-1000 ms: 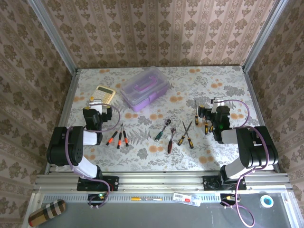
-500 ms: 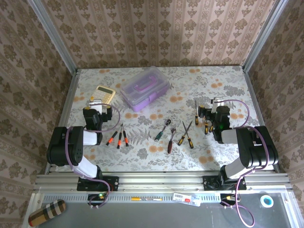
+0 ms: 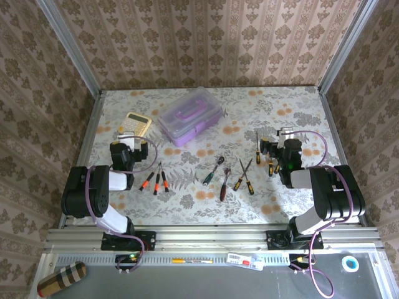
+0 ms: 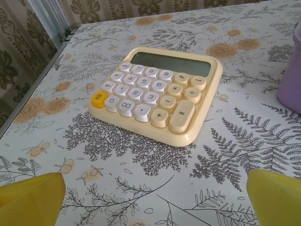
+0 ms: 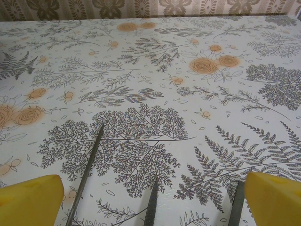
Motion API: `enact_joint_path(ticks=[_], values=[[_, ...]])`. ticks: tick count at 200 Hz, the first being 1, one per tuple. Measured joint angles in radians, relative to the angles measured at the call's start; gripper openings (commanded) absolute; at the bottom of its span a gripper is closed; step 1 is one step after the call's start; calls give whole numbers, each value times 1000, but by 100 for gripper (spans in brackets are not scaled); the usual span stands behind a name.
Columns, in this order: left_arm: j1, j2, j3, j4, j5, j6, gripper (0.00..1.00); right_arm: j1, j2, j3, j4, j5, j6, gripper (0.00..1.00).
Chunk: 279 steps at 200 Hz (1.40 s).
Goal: Pack the tool kit
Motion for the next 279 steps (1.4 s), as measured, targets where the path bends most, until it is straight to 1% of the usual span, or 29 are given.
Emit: enact_joint_path(ticks=[142, 192, 206, 219, 229, 260, 279], values=[[0, 0, 0, 0, -1, 0, 100, 0, 0, 0, 0, 0, 0, 100], [0, -5, 1, -4, -47, -8, 100, 1, -1, 0, -3, 7, 0, 100], [-1, -34, 16, -73, -50, -8, 100, 15, -22, 16, -64, 50, 3, 100], [-8, -83, 61, -175, -52, -6, 100, 29, -61, 63, -175, 92, 5, 100], [-22, -136, 111, -259, -62, -6, 100, 39, -98, 120, -262, 116, 8, 100], [-52, -310, 262, -453, -72, -21, 100, 65, -256, 244, -446, 173, 58, 100], [-58, -360, 395, -602, -80, -64, 100, 72, -321, 348, -624, 191, 120, 100]])
